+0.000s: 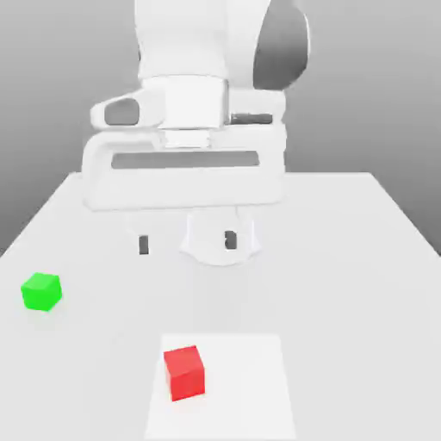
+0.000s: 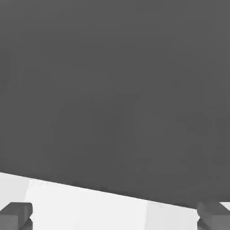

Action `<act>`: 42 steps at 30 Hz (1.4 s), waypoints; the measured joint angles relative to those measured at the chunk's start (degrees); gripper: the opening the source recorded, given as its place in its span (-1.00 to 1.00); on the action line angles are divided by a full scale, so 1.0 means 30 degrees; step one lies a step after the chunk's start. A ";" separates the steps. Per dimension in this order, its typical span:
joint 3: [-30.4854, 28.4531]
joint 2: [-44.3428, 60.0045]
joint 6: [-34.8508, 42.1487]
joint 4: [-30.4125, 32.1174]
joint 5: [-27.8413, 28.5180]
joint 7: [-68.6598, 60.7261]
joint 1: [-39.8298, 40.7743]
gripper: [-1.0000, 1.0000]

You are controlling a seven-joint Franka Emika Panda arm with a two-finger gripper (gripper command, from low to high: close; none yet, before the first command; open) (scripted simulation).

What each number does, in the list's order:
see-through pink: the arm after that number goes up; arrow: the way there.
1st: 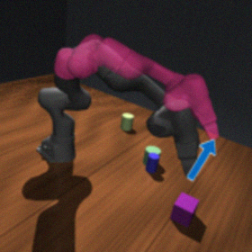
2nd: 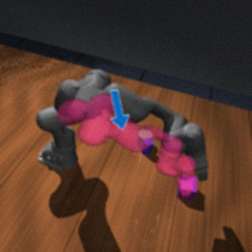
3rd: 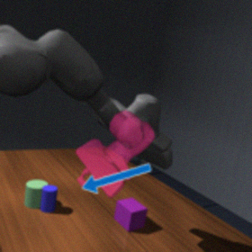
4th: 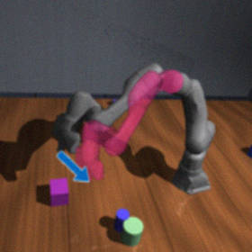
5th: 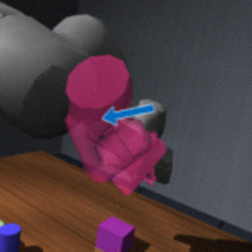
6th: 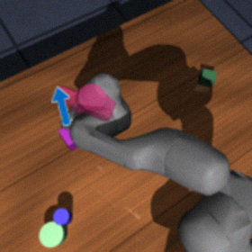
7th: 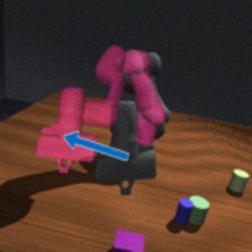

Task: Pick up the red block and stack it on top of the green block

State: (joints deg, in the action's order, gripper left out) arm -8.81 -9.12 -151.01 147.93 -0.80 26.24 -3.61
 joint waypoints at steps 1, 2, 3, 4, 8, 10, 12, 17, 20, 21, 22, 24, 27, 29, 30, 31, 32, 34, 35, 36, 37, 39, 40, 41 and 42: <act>-0.0081 0.0696 -0.0362 0.0304 -0.0075 -0.0412 0.0012 0.00; -0.0168 0.1391 -0.0724 0.0608 -0.0146 -0.0822 0.0031 0.00; -0.0228 0.2086 -0.1093 0.0914 -0.0200 -0.1216 0.0105 0.00; -0.0254 0.2781 -0.1451 0.1217 -0.0268 -0.1624 0.0174 0.00; 0.0129 0.5554 -0.3283 0.1714 -0.0869 -0.2871 0.0614 0.00; 0.0498 0.6943 -0.4411 0.1554 -0.1500 -0.3382 0.0847 0.00; 0.1084 0.8285 -0.5538 0.1362 -0.2034 -0.3797 0.1316 -1.00; 0.1088 0.8284 -0.5511 0.1361 -0.2005 -0.3767 0.1328 -1.00; 0.1091 0.7988 -0.5275 0.1413 -0.1796 -0.3622 0.1374 -1.00; 0.0878 0.7425 -0.4804 0.1501 -0.1582 -0.3469 0.1211 -1.00; 0.0713 0.6794 -0.4275 0.1597 -0.1260 -0.3228 0.1116 -1.00; 0.0523 0.5453 -0.3149 0.1802 -0.0656 -0.2779 0.1060 -1.00; -0.0461 0.4179 -0.2187 0.2066 0.0069 -0.3945 0.2720 -1.00; -0.1219 0.3658 -0.1866 0.2223 0.0490 -0.5484 0.4409 -1.00; -0.1569 0.3421 -0.1725 0.2300 0.0684 -0.6311 0.5236 -1.00; -0.1891 0.3190 -0.1590 0.2376 0.0866 -0.7156 0.6088 -1.00; -0.2357 0.2965 -0.1457 0.2453 0.1034 -0.8018 0.6805 -1.00; -0.3146 0.2527 -0.1198 0.2608 0.1340 -0.9769 0.8370 -1.00; -0.3539 0.2313 -0.1070 0.2685 0.1479 -1.0656 0.9086 -1.00; -0.3946 0.2102 -0.0943 0.2764 0.1610 -1.1549 0.9789 -1.00; -0.4372 0.1894 -0.0818 0.2842 0.1734 -1.2447 1.0458 -1.00; -0.5273 0.1489 -0.0572 0.3000 0.1988 -1.4243 1.1630 -1.00; -0.5785 0.1288 -0.0449 0.3079 0.2099 -1.5147 1.2114 -1.00; -0.6047 0.1171 -0.0418 0.3114 0.2173 -1.5620 1.2347 -1.00; -0.6176 0.1106 -0.0441 0.3122 0.2221 -1.5848 1.2459 -1.00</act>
State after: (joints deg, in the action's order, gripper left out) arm -27.34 -5.81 -152.33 157.30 5.86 -21.30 33.77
